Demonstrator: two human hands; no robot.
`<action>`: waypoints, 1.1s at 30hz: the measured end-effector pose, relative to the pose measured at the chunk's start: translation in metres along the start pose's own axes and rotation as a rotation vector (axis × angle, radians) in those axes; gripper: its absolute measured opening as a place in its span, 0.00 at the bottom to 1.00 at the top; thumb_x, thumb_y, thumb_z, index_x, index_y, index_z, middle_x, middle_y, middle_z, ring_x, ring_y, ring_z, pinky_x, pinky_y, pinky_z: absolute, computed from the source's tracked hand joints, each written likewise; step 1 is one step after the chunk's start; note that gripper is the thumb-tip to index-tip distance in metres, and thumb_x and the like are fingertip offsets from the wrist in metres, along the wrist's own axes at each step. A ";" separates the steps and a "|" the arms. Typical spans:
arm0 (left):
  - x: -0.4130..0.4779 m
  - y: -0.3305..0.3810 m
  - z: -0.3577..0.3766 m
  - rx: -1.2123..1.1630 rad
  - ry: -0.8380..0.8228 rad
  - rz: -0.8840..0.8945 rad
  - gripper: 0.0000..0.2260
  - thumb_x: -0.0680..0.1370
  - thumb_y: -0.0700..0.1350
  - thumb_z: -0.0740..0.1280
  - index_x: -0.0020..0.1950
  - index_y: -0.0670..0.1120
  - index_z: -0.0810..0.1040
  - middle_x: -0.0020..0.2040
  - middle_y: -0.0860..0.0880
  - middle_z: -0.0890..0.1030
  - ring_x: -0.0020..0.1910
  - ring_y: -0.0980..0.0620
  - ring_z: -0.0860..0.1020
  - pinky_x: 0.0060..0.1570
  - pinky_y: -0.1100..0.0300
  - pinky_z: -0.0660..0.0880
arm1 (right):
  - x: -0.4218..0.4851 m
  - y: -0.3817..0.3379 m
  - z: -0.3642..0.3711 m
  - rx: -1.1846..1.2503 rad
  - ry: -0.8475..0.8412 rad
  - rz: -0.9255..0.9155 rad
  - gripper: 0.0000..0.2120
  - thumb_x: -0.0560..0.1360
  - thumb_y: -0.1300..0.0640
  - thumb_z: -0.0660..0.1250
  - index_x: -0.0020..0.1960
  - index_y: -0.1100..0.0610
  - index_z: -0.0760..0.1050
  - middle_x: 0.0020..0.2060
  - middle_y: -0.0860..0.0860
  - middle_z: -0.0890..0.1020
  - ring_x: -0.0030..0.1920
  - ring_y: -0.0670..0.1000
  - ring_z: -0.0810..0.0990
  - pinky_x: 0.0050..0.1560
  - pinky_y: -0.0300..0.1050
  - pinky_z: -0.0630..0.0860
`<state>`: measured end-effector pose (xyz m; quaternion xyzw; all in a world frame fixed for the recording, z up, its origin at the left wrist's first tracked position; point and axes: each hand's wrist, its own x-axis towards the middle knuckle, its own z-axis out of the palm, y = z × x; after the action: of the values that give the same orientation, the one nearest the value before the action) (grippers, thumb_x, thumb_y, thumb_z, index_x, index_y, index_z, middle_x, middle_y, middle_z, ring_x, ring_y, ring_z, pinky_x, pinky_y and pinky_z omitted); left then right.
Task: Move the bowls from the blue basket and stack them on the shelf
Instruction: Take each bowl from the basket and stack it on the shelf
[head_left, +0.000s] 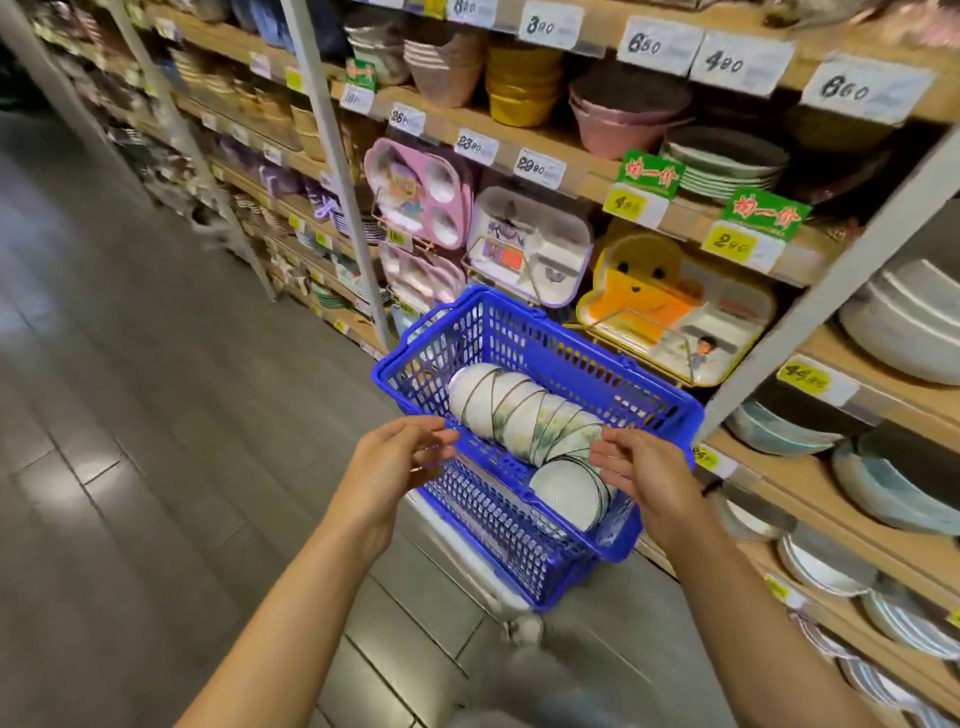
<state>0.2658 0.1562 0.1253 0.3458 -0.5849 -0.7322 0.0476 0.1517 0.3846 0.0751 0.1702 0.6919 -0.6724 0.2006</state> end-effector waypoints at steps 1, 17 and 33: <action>0.010 0.003 0.005 0.016 -0.013 -0.004 0.11 0.78 0.34 0.58 0.50 0.41 0.80 0.43 0.45 0.86 0.41 0.49 0.82 0.50 0.54 0.78 | 0.009 0.001 0.001 -0.001 0.008 0.010 0.09 0.80 0.60 0.61 0.49 0.60 0.80 0.43 0.57 0.85 0.42 0.51 0.84 0.50 0.48 0.79; 0.180 0.013 0.137 0.379 -0.284 -0.119 0.08 0.82 0.39 0.59 0.53 0.40 0.77 0.47 0.41 0.82 0.41 0.49 0.79 0.39 0.61 0.75 | 0.127 0.024 0.001 -0.020 0.049 0.243 0.06 0.79 0.58 0.63 0.49 0.59 0.77 0.41 0.54 0.82 0.39 0.51 0.79 0.42 0.44 0.73; 0.287 -0.116 0.166 1.349 -0.808 -0.210 0.08 0.78 0.41 0.64 0.51 0.37 0.79 0.43 0.41 0.78 0.40 0.49 0.75 0.38 0.62 0.69 | 0.159 0.115 0.029 -0.596 0.106 0.653 0.19 0.82 0.59 0.57 0.71 0.64 0.68 0.67 0.61 0.74 0.65 0.60 0.73 0.61 0.48 0.70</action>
<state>-0.0057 0.1935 -0.0945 0.0608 -0.8387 -0.2892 -0.4575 0.0738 0.3549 -0.1048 0.3488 0.7749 -0.3353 0.4068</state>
